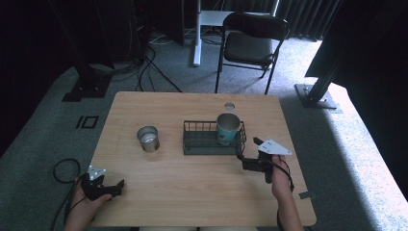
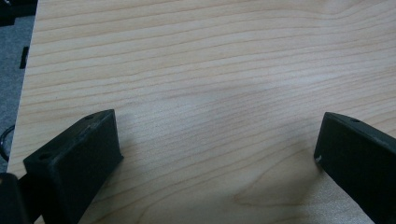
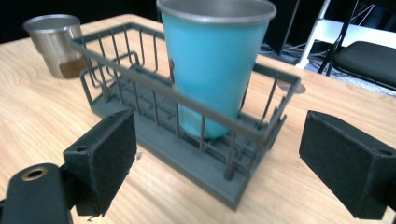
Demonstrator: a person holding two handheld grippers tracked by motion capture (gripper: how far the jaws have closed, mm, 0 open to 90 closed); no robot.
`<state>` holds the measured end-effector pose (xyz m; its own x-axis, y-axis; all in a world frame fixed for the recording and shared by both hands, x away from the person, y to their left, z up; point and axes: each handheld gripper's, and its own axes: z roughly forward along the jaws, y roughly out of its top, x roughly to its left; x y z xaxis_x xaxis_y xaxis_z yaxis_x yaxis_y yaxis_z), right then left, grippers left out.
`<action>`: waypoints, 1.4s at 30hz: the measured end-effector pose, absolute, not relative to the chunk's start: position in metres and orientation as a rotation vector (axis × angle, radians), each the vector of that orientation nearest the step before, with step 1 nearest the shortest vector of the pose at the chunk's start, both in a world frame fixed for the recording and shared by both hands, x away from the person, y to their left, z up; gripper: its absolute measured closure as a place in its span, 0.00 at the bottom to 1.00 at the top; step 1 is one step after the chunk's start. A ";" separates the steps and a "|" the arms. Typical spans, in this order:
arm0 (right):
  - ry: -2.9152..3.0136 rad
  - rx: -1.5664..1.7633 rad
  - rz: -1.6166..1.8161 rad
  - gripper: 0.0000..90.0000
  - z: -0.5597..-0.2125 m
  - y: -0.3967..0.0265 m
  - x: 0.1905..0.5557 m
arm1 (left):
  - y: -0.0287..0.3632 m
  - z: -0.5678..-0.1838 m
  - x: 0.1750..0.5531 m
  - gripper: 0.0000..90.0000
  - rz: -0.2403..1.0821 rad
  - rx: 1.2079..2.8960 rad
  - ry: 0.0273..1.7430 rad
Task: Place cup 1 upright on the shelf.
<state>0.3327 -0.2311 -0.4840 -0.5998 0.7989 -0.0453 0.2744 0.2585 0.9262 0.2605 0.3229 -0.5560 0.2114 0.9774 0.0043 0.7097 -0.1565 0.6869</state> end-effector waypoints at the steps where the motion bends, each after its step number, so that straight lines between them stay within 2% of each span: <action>1: 2.020 0.978 1.327 0.12 -0.485 -0.233 0.332 | 0.323 -0.556 0.261 0.01 0.625 1.934 1.558; 13: 2.104 1.000 1.343 0.12 -0.503 -0.260 0.319 | 0.323 -0.556 0.261 0.01 0.625 1.934 1.558; 15: 2.120 0.999 1.325 0.16 -0.506 -0.265 0.316 | 0.323 -0.556 0.261 0.01 0.625 1.934 1.558; 42: 2.238 1.062 1.172 0.16 -0.541 -0.314 0.295 | 0.323 -0.556 0.260 0.01 0.624 1.936 1.557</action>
